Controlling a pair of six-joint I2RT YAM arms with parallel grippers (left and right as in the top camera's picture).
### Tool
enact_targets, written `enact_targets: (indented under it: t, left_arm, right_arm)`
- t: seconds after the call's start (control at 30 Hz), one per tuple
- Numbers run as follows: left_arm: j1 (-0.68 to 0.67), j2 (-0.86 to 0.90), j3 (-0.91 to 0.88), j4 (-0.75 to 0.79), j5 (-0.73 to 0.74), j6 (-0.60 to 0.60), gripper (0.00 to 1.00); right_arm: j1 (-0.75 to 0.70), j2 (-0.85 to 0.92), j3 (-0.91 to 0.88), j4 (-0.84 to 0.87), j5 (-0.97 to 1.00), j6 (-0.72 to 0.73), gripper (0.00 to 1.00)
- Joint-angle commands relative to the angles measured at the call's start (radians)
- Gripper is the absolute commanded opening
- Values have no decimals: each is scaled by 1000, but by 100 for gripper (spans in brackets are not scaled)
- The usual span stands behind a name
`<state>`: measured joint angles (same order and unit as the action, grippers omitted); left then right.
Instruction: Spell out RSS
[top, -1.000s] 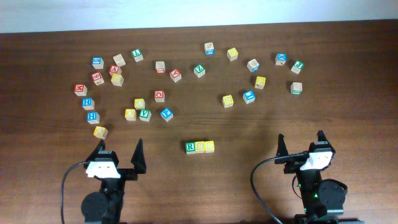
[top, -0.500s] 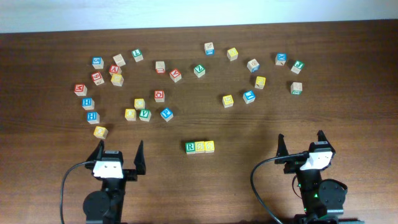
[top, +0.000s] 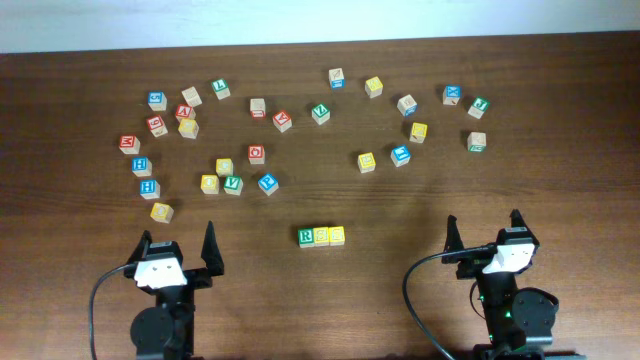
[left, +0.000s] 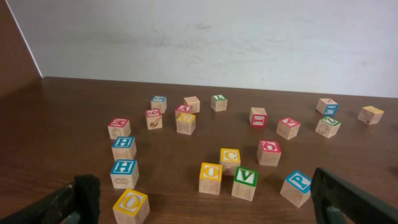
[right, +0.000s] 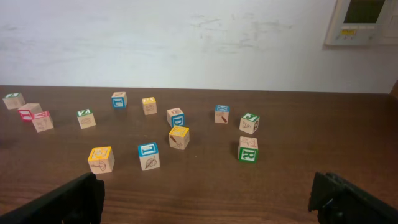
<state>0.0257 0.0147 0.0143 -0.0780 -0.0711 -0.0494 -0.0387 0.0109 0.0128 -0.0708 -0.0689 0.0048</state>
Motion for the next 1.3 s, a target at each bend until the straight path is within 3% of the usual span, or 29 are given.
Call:
enact_targets:
  t: [0.0,1.27]
  left_arm:
    - [5,-10,-6,0,-11,45,99]
    - [5,-9,-6,-1,14,65,99]
  right_arm:
    - [-7,-8,-7,-4,9,11,98]
    - [51,-8,-7,-7,31,7,98]
